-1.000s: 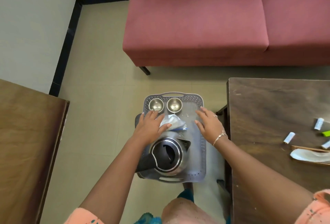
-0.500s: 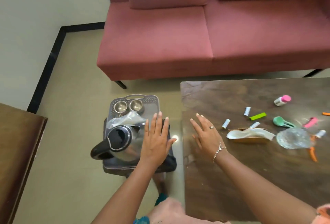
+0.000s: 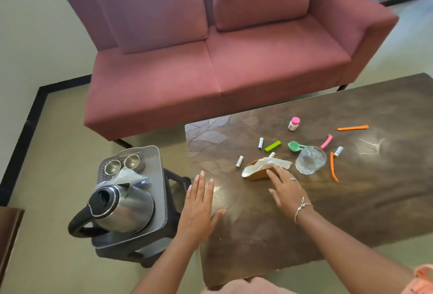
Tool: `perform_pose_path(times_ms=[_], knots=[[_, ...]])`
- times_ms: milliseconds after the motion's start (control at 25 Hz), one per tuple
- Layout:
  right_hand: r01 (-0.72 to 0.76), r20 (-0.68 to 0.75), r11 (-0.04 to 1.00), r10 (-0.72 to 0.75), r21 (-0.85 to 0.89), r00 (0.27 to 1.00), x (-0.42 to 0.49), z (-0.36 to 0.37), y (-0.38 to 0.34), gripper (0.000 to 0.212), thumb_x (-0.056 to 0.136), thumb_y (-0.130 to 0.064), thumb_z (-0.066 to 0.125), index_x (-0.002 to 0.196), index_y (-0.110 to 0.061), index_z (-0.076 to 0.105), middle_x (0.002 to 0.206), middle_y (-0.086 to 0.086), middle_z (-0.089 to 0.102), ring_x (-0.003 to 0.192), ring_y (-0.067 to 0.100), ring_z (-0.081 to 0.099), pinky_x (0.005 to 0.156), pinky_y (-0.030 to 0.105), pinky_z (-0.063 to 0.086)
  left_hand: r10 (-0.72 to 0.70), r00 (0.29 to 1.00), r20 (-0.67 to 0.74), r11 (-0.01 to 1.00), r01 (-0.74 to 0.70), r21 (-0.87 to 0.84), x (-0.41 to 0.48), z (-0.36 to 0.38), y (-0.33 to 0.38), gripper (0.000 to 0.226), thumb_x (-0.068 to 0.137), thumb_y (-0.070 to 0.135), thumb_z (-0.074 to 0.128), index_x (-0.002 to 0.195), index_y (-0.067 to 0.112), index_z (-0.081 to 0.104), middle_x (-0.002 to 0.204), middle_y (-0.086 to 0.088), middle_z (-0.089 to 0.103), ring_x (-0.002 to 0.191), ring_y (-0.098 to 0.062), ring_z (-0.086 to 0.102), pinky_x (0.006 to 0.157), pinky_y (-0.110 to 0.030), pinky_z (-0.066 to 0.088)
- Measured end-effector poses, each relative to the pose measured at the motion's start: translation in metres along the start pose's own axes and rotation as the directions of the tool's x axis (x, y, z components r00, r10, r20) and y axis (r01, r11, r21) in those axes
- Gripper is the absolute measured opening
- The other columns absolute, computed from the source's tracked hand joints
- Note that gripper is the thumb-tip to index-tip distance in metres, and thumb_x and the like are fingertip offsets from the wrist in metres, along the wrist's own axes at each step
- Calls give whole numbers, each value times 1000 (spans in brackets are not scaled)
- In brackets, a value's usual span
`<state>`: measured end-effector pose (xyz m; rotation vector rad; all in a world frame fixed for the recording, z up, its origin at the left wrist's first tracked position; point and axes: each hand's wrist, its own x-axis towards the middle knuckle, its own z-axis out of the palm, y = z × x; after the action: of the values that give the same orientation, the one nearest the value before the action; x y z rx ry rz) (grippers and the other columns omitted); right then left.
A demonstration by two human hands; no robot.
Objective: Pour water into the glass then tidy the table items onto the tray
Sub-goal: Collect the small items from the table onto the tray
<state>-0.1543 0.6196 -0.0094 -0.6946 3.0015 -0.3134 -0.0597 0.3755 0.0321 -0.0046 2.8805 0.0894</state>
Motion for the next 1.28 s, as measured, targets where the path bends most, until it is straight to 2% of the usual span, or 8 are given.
perform_pose_path(times_ms=[120, 280, 360, 560, 720, 960, 1160, 1280], knots=[[-63, -13, 998, 62, -18, 998, -14, -5, 5, 60, 47, -16, 89, 102, -4, 68, 103, 19, 68, 91, 33, 68, 74, 42, 56, 12, 999, 48, 1000, -11, -25, -4, 5, 1, 76, 80, 63, 29, 133, 10, 46, 146, -17, 28, 130, -33, 42, 103, -38, 32], [-90, -26, 995, 89, -34, 996, -32, -9, 6, 56, 46, -14, 89, 97, -5, 69, 99, 18, 69, 85, 32, 69, 68, 40, 57, 33, 995, 93, 995, -24, -92, -10, 15, 0, 78, 88, 63, 21, 148, 15, 9, 151, -12, -18, 144, -28, -10, 115, -37, 0], [-127, -56, 992, 126, -12, 990, -45, -9, 9, 53, 48, -11, 88, 96, -5, 69, 99, 19, 69, 84, 34, 69, 67, 42, 57, 20, 987, 161, 994, -2, -108, -14, 19, -2, 74, 92, 57, 28, 148, 16, 4, 152, -10, -23, 143, -26, -15, 117, -38, -2], [-198, -20, 980, 198, 9, 980, -71, -11, 26, 49, 46, -10, 88, 91, -8, 69, 94, 14, 69, 79, 31, 69, 64, 36, 57, 23, 967, 254, 994, 6, -113, -19, 32, 3, 73, 93, 55, 32, 148, 16, 8, 157, -12, -9, 145, -25, -9, 118, -39, 3], [-416, 6, 893, 421, 170, 907, -61, -12, 55, 35, 76, -6, 68, 110, -2, 62, 108, 17, 62, 98, 39, 59, 84, 42, 50, 59, 990, 131, 994, -46, -100, -4, 34, 9, 66, 93, 54, 32, 143, 10, 29, 155, -16, 14, 144, -28, 12, 116, -39, 15], [-608, 80, 751, 610, 259, 788, -37, -14, 126, 25, 87, -11, 55, 110, -4, 60, 114, 15, 59, 104, 36, 53, 84, 38, 43, 93, 992, 82, 991, -84, -108, 44, 23, 53, 44, 79, 53, 46, 95, 18, 66, 103, -6, 71, 102, -23, 66, 83, -34, 54], [-636, 111, 724, 633, 268, 766, -8, -11, 204, 16, 83, -6, 58, 97, -2, 64, 102, 18, 62, 95, 38, 56, 79, 38, 43, 267, 962, 50, 954, -256, -158, 100, 17, 120, 42, 70, 53, 38, 88, 25, 63, 89, 6, 70, 90, -15, 68, 89, -27, 42], [-592, 102, 772, 586, 232, 804, 10, -5, 261, 15, 79, -1, 61, 93, -1, 66, 97, 20, 63, 92, 40, 57, 80, 39, 45, 361, 931, 55, 928, -352, -118, 144, 19, 171, 42, 72, 47, 39, 87, 19, 67, 92, 1, 69, 97, -21, 66, 86, -29, 51]])
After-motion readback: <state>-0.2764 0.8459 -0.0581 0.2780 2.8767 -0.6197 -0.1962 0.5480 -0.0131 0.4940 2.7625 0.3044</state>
